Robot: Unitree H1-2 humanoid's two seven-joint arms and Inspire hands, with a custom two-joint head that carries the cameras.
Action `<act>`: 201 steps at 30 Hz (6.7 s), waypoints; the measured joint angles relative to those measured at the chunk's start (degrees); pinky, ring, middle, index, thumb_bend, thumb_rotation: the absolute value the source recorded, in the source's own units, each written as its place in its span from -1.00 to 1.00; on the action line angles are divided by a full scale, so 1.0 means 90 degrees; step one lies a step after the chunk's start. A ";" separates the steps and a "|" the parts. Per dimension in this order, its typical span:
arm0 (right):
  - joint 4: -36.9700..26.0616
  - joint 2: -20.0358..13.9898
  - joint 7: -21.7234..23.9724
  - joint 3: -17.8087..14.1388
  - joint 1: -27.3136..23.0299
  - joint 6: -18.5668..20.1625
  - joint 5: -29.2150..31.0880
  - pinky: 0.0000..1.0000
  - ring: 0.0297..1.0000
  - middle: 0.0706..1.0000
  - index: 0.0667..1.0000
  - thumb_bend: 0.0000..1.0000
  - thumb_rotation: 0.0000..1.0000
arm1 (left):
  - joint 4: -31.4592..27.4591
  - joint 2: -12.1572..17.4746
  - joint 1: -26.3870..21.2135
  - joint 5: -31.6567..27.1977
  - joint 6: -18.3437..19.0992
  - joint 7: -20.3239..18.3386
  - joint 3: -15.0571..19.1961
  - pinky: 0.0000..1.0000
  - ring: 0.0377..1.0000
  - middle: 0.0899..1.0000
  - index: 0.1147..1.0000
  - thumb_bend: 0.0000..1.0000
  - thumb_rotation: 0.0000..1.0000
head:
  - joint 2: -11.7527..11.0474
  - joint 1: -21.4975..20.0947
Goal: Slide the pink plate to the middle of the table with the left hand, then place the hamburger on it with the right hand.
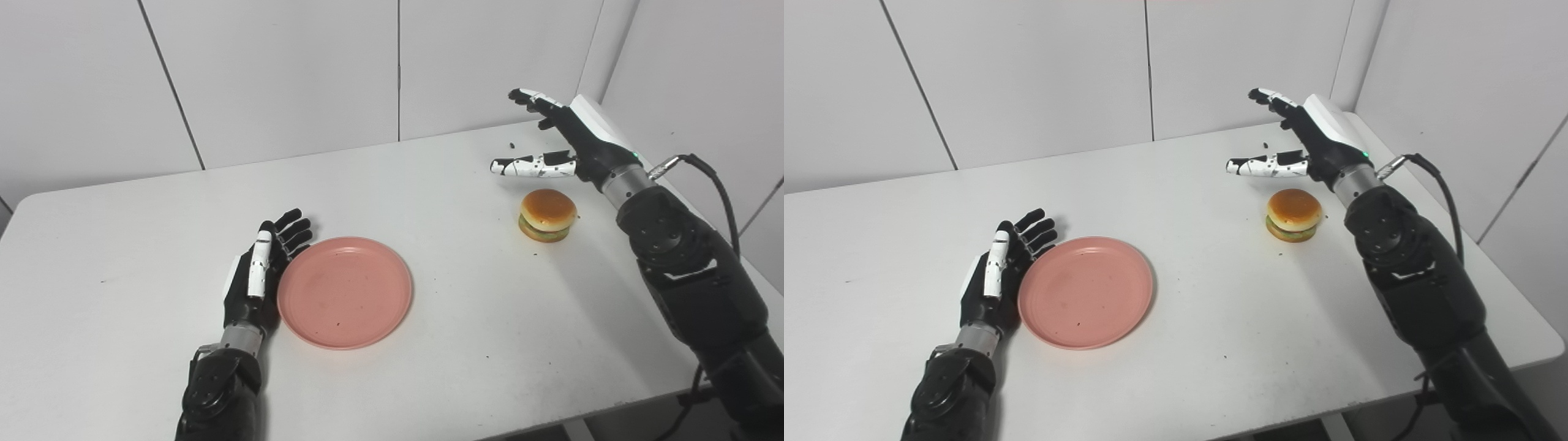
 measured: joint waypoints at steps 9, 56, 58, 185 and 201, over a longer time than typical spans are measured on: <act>0.0085 -0.0344 0.0413 0.0361 0.0001 0.0269 -0.0722 0.54 0.73 0.75 0.71 0.59 -0.05 | 0.0003 0.0011 0.0000 -0.0004 0.0006 -0.0072 0.0098 0.62 0.64 0.57 0.46 -0.19 1.00 | -0.0010 -0.0049; 0.1882 -0.0281 0.0039 0.1414 -0.0122 -0.0412 -0.1779 -0.43 -0.26 -0.07 0.38 0.10 -0.97 | -0.0262 -0.0031 0.0125 0.0001 0.0245 -0.0115 0.0105 0.62 0.65 0.57 0.47 -0.19 1.00 | 0.0087 0.0107; 0.1891 -0.0180 -0.0329 0.1404 -0.0091 -0.0661 -0.1791 -0.49 -0.31 -0.10 0.33 0.08 -0.99 | -0.0282 -0.0035 0.0132 0.0001 0.0272 -0.0115 0.0102 0.62 0.65 0.57 0.47 -0.20 1.00 | 0.0097 0.0107; 0.0075 0.2020 0.0829 0.2078 0.0040 -0.1777 -0.1405 0.43 0.59 0.62 0.63 0.47 0.49 | -0.0157 -0.0603 0.0207 0.0263 -0.0171 0.0207 -0.0170 0.62 0.67 0.63 0.56 -0.24 1.00 | 0.0488 0.2324; 0.0056 0.2785 -0.0369 0.0659 0.0714 -0.1775 -0.0329 0.58 0.78 0.81 0.83 0.10 0.74 | -0.0309 -0.0455 0.0213 0.0401 -0.0047 0.0473 0.0077 0.92 0.81 0.73 0.65 -0.18 1.00 | 0.0351 0.2451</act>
